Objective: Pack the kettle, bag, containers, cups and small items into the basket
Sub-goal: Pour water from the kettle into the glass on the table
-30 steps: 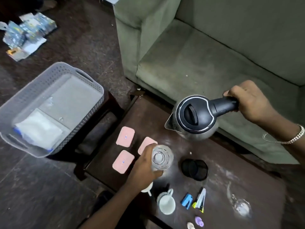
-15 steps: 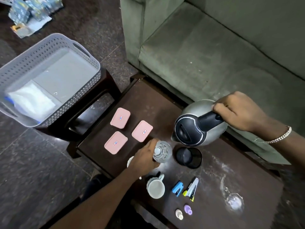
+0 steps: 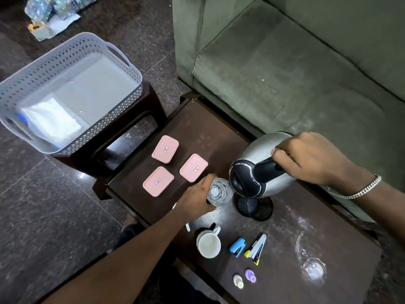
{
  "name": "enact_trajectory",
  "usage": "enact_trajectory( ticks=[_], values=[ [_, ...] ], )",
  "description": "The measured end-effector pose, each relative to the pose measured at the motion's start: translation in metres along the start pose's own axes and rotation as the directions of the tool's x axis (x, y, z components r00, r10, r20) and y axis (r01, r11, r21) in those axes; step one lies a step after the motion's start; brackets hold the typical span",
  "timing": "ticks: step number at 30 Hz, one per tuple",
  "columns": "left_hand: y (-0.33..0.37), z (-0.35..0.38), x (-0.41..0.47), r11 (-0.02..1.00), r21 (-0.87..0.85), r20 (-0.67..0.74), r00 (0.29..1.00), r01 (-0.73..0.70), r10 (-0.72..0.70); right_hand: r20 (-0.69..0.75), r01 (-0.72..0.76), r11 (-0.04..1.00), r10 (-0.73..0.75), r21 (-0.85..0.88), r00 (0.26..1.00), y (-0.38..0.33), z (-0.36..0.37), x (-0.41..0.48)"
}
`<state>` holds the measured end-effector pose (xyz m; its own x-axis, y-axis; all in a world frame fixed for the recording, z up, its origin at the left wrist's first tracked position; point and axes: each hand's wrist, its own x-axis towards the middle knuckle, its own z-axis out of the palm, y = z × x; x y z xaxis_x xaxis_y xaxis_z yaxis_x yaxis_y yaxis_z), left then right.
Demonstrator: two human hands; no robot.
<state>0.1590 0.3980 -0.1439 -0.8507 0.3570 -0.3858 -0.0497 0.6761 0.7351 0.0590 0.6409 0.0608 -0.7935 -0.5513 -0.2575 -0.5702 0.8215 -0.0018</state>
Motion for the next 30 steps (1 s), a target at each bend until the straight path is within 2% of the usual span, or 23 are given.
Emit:
enact_trajectory(
  ticks=[21, 30],
  values=[
    [-0.011, -0.006, 0.003, 0.997, -0.081, 0.029, 1.000, 0.010, -0.007, -0.019, 0.034, 0.987, -0.037, -0.159, 0.999, -0.029, -0.001, -0.002],
    [-0.012, -0.005, 0.003, 0.999, -0.042, 0.033, 0.999, 0.003, -0.001, 0.047, 0.041, 0.973, -0.031, -0.225, 0.998, -0.034, -0.011, -0.004]
  ],
)
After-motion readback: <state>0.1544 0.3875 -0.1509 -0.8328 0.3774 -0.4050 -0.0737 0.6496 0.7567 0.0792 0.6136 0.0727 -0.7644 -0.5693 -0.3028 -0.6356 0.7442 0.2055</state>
